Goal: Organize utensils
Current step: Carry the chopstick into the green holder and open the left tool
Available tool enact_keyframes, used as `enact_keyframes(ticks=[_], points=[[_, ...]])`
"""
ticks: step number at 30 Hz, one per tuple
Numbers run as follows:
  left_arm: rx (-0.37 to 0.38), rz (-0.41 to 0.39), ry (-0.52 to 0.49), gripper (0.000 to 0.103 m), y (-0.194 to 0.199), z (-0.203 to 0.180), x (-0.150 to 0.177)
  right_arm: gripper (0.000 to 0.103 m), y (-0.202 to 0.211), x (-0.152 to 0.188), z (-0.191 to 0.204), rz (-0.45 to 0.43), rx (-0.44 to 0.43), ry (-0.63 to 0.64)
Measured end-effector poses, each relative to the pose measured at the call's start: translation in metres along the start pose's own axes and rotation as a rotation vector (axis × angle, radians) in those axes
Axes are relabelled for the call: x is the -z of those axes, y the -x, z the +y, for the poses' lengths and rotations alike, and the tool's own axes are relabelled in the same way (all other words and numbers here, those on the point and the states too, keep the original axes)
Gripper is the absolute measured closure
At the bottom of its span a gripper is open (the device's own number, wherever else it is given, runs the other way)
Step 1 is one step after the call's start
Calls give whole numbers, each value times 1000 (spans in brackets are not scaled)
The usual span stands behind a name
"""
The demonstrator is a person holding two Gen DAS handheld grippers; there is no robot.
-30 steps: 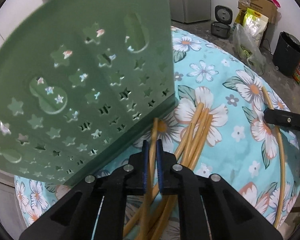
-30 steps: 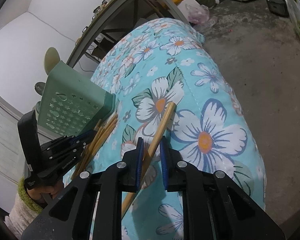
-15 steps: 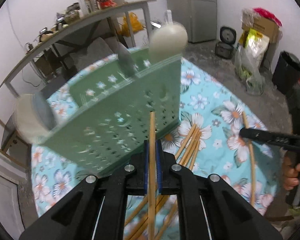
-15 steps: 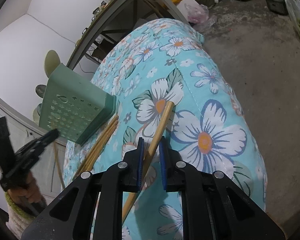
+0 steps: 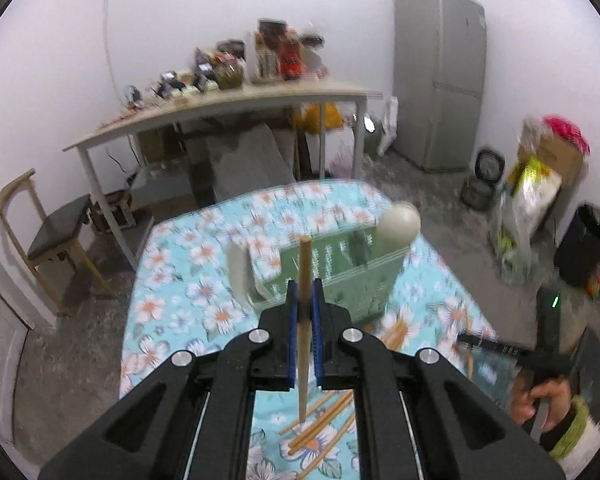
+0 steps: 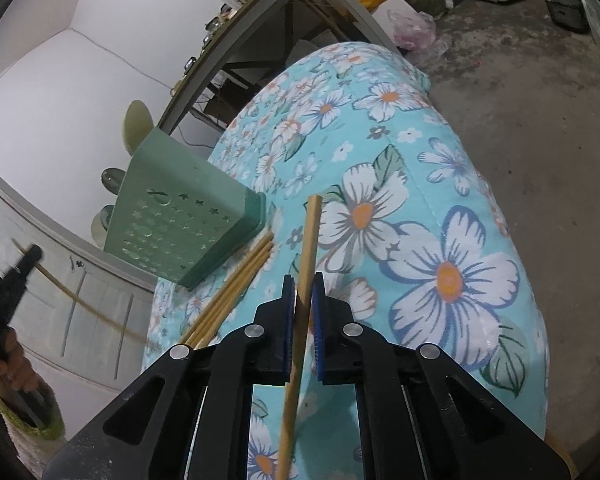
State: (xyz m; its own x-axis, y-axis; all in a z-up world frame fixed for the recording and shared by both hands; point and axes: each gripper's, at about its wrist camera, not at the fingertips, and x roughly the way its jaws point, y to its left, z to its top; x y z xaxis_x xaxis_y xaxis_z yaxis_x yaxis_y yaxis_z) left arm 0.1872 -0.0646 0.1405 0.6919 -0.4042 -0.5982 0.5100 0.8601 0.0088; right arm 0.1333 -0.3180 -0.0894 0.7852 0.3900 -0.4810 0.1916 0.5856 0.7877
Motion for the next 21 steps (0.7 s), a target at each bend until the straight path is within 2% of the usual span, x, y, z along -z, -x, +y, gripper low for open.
enact_keyframes(ticks=[7, 12, 16, 21], points=[[18, -208, 90, 98, 48, 17, -35, 98, 4, 2, 10, -3, -3, 19], [46, -343, 154, 98, 62, 24, -57, 98, 3, 1, 13, -3, 0, 26], [38, -393, 176, 98, 50, 25, -66, 98, 4, 1, 16, -2, 2, 34], [32, -404, 174, 98, 19, 21, -68, 98, 6, 1, 16, -1, 4, 39]])
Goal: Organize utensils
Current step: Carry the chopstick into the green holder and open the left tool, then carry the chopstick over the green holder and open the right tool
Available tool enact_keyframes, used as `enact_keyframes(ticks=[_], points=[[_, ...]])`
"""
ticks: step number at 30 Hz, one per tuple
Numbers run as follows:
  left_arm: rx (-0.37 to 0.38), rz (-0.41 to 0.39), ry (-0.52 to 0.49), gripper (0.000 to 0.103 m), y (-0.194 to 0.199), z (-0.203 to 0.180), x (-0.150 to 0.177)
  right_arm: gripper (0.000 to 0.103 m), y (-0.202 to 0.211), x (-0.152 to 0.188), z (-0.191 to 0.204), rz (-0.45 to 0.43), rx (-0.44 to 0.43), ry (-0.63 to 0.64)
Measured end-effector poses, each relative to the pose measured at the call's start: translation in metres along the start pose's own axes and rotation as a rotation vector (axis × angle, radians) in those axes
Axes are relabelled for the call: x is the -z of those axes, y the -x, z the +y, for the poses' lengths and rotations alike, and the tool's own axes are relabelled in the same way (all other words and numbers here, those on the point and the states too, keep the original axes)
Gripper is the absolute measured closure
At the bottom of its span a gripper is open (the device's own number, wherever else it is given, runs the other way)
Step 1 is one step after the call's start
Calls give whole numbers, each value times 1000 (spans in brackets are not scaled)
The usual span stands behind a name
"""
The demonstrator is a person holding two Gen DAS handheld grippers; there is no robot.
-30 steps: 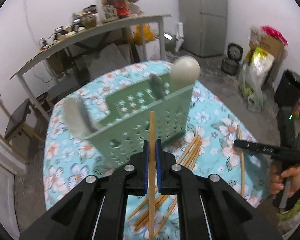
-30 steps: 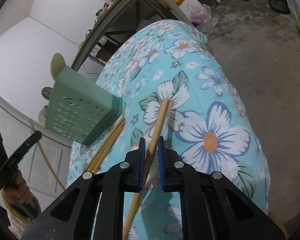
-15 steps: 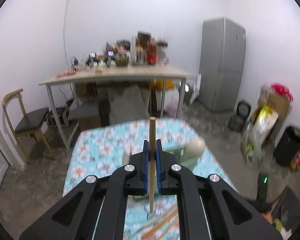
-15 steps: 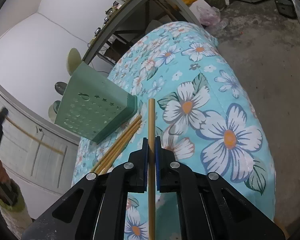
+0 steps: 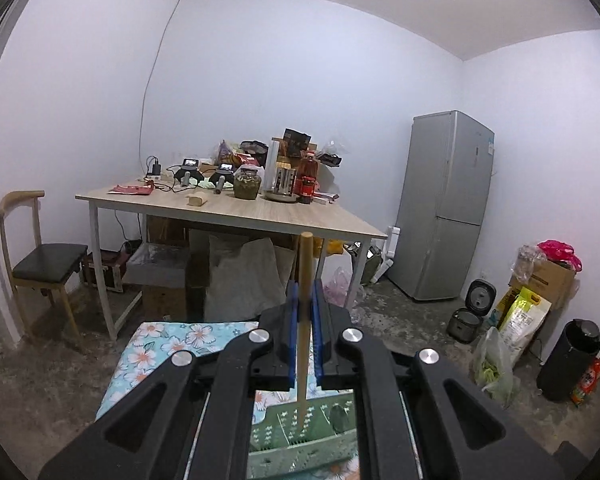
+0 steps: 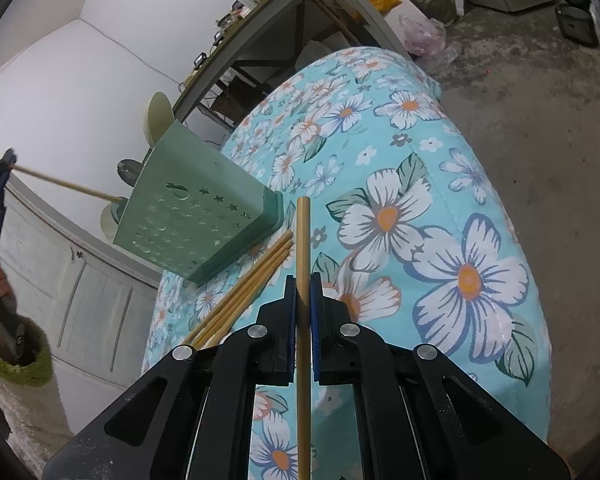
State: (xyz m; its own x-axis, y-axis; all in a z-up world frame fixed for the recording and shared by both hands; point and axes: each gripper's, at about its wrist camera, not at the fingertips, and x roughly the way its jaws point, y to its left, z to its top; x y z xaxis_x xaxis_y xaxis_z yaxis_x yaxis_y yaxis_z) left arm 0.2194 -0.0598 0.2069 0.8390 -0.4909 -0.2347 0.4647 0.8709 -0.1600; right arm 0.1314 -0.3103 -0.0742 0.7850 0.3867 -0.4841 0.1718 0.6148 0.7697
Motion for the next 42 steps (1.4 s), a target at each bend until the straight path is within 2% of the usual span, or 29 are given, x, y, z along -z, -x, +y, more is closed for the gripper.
enact_keyframes(ticks=[7, 17, 25, 26, 30, 33, 42], points=[[-30, 2, -40, 98, -40, -1, 26, 98, -4, 1, 1, 13, 4, 8], [-48, 119, -30, 97, -79, 11, 73, 98, -7, 3, 7, 27, 8, 30], [-20, 201, -12, 97, -86, 17, 88, 98, 1, 1, 17, 13, 11, 57], [-18, 204, -10, 94, -85, 18, 88, 98, 1, 0, 19, 12, 11, 61], [-25, 184, 10, 70, -74, 23, 87, 98, 9, -2, 30, -4, 10, 89], [-25, 163, 14, 63, -61, 25, 86, 98, 14, -4, 37, -16, 12, 108], [-22, 97, 77, 57, -4, 41, 85, 98, 29, -14, 74, -55, 6, 201]])
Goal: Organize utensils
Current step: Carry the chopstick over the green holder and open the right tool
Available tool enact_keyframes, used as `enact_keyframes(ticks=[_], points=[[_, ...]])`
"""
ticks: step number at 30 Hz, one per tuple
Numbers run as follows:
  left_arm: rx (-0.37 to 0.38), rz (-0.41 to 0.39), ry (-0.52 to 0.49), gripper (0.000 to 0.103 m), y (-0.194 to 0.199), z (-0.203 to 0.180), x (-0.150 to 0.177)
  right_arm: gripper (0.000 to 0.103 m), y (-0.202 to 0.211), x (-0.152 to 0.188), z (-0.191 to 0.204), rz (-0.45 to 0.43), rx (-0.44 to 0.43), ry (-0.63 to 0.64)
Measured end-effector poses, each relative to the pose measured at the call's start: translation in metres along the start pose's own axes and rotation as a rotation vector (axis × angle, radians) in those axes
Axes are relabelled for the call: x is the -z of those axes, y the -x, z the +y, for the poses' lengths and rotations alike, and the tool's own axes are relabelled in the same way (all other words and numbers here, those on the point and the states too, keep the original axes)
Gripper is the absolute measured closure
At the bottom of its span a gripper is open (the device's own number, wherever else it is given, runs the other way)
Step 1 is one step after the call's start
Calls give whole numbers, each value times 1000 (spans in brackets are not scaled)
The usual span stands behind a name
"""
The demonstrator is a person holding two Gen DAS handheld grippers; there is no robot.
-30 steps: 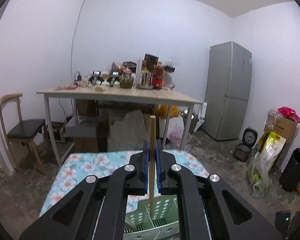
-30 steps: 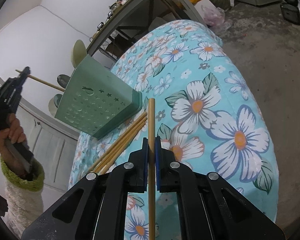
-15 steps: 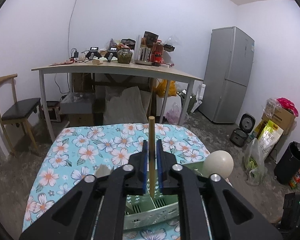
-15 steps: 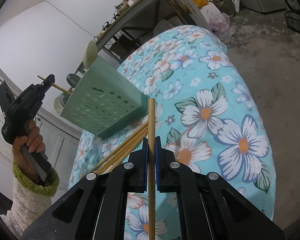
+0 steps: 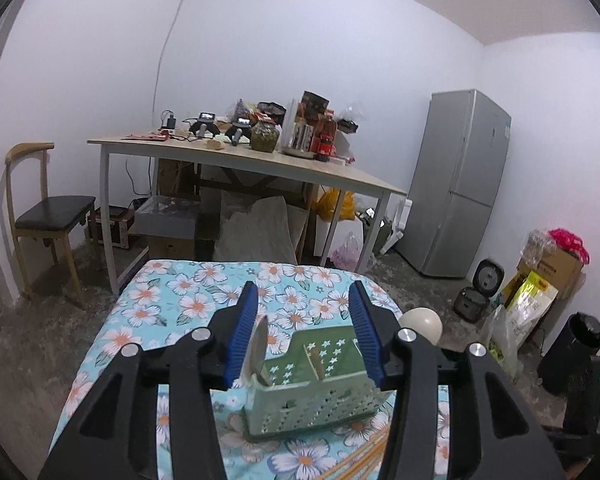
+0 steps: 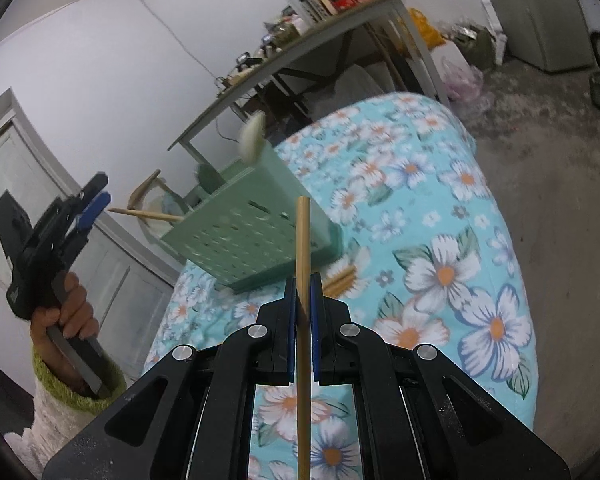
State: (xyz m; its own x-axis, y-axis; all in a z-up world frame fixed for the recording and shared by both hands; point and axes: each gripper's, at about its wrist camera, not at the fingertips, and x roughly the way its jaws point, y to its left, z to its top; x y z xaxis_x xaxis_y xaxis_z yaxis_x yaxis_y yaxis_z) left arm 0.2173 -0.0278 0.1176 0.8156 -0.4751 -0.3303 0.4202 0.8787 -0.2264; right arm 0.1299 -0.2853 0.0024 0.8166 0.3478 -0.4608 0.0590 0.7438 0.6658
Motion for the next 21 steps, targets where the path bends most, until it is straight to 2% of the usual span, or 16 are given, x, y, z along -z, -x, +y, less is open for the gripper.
enact_keyframes(ticks=[5, 8, 11, 17, 21], points=[[-8, -26, 44, 57, 40, 16, 15, 98, 8, -21, 27, -34, -33, 59], [-27, -27, 67, 56, 64, 26, 36, 98, 10, -40, 48, -59, -53, 111], [-43, 5, 115, 51, 79, 41, 66, 98, 9, -59, 76, -92, -71, 183], [-87, 141, 183, 45, 92, 57, 142, 98, -2, -106, 135, -177, -110, 317], [-110, 183, 205, 42, 98, 68, 173, 98, -14, -135, 164, -222, -140, 355]])
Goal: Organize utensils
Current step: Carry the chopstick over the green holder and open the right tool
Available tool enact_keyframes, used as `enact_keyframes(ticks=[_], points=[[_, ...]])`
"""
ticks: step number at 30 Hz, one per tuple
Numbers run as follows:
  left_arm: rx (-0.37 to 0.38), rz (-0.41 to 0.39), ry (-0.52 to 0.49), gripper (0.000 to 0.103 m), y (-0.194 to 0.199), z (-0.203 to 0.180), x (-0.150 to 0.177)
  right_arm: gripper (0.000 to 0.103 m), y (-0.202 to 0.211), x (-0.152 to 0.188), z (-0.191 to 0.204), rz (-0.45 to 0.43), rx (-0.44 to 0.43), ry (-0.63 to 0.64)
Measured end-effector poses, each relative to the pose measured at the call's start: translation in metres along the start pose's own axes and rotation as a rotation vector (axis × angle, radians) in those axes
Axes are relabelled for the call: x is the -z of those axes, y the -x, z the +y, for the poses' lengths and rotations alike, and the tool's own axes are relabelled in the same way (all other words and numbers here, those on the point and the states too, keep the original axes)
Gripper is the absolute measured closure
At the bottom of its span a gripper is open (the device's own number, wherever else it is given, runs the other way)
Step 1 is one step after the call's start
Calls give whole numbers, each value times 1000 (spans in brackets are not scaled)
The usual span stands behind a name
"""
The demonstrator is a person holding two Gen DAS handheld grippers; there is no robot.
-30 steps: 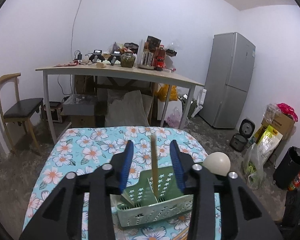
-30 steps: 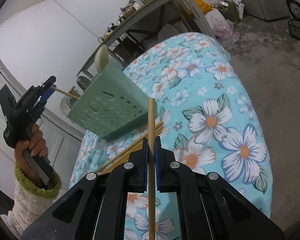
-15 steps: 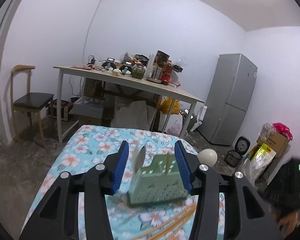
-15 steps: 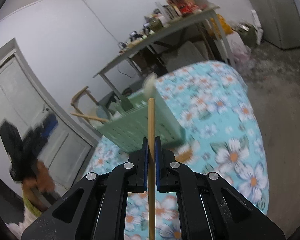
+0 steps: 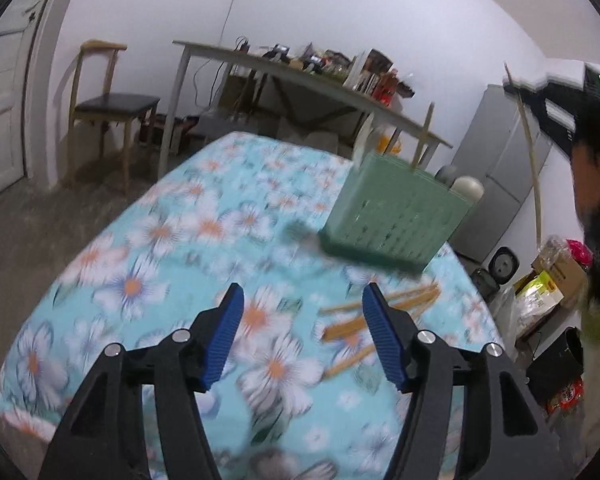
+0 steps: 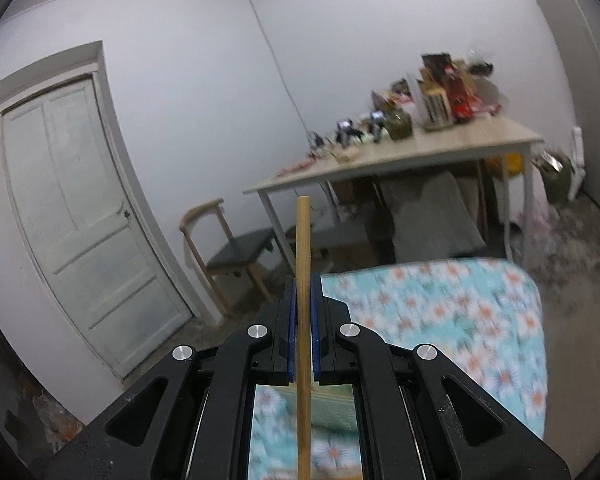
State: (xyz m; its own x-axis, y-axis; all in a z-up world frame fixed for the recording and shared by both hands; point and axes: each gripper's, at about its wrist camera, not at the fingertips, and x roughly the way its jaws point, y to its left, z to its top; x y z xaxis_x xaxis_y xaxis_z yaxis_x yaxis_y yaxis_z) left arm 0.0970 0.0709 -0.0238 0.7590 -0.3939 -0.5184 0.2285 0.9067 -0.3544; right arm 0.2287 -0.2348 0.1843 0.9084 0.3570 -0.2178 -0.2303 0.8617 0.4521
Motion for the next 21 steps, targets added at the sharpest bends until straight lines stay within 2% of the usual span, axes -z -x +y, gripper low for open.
enact_keyframes(ticks=[6, 10, 16, 21], points=[[-21, -43, -39, 34, 6, 8, 5, 98, -35, -37, 10, -50, 0, 22], [-5, -47, -29, 32, 3, 14, 4, 98, -66, -45, 7, -56, 22, 18], [13, -31, 6, 31, 0, 24, 10, 98, -103, -30, 3, -45, 99, 78], [15, -35, 31, 31, 0, 32, 13, 98, -122, -6, -6, 13, 165, 117]])
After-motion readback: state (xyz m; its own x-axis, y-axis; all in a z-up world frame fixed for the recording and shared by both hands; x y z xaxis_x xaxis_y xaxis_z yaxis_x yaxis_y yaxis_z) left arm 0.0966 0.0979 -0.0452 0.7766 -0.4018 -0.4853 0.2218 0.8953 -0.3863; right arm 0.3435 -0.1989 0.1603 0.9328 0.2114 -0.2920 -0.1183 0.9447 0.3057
